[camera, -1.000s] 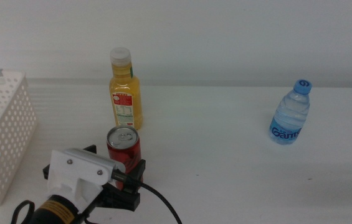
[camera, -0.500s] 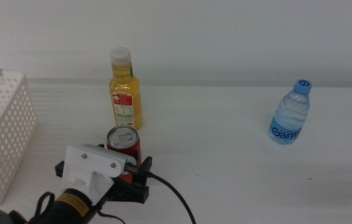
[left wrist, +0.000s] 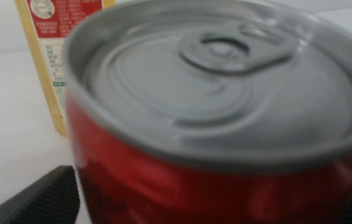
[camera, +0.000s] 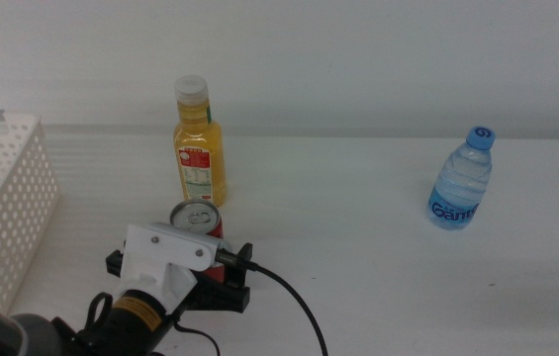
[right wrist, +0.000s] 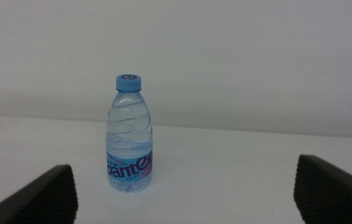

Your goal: Use arms to grab the bottles and put them into the dustbin to the left of the table.

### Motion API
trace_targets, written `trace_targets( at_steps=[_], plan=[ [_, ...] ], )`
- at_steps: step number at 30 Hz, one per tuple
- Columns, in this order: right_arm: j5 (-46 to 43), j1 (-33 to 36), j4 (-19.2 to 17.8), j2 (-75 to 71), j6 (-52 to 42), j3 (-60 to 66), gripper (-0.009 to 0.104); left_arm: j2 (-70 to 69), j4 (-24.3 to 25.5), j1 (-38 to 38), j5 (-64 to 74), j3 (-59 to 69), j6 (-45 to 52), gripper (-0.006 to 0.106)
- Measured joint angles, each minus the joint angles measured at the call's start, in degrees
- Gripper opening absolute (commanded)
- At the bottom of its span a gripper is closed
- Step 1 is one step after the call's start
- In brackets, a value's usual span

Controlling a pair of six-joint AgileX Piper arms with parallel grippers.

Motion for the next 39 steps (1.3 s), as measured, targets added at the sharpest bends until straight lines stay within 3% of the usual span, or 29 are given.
trace_targets(
  at_steps=[19,22,30,39],
  plan=[
    [0.0,0.0,0.0,0.0,0.0,0.0,0.093,2.5,-1.4,-0.1,0.7,-2.4,0.0,0.090],
    [0.0,0.0,0.0,0.0,0.0,0.0,0.093,2.5,-2.4,-0.1,0.8,-2.5,0.2,0.075],
    [0.0,0.0,0.0,0.0,0.0,0.0,0.093,2.5,-1.1,1.4,1.2,-2.5,2.5,-0.002],
    [0.0,0.0,0.0,0.0,0.0,0.0,0.093,-12.6,-2.2,0.6,15.4,2.3,6.1,-0.002]
  ],
)
